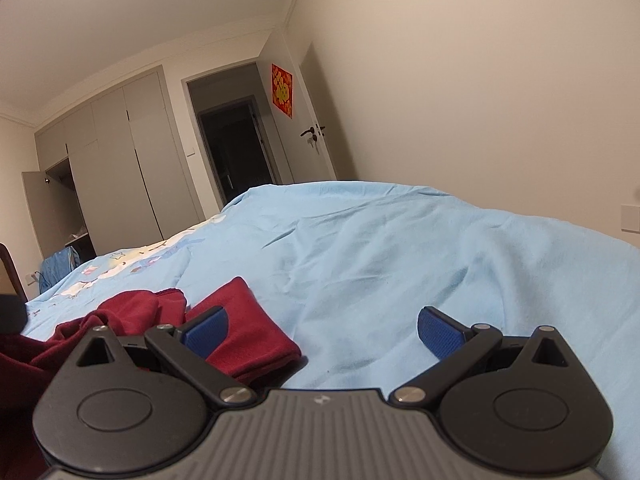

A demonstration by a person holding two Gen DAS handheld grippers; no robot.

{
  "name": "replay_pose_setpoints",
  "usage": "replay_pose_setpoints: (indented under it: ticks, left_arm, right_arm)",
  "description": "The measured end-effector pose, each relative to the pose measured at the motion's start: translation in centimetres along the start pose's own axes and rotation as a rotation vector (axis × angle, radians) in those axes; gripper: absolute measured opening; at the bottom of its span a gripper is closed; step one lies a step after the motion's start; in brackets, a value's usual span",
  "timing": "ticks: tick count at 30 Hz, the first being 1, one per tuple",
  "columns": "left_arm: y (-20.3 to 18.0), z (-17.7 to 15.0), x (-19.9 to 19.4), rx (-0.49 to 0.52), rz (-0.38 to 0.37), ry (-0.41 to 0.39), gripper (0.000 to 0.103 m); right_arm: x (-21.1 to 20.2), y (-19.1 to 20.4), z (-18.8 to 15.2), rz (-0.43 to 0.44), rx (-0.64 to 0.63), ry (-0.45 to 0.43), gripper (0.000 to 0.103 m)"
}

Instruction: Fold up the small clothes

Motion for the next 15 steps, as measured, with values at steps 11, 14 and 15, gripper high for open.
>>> replay_pose_setpoints:
  ticks: [11, 14, 15]
  left_arm:
    - [2.3, -2.1, -3.9, 0.105, 0.253, -0.099, 0.1]
    - [3.0, -2.7, -4.0, 0.122, 0.286, -0.094, 0.101]
    - [3.2, -2.9, -3.9, 0.126, 0.293, -0.091, 0.101]
  right_arm:
    - [0.7, 0.3, -0.3, -0.01, -0.013, 0.024, 0.103]
    - [0.6, 0.4, -0.3, 0.002, -0.019, 0.024, 0.103]
    - [0.5, 0.4, -0.3, 0.009, -0.021, 0.026, 0.103]
Point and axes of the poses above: each gripper's, at about its wrist camera, not at the fingertips, and x roughly the way its jaws point, y to its left, z to its top, the point moved 8 cm from there along x, roughly the way its jaws point, and after that the axes turned 15 degrees about y, right-handed, at the moved point
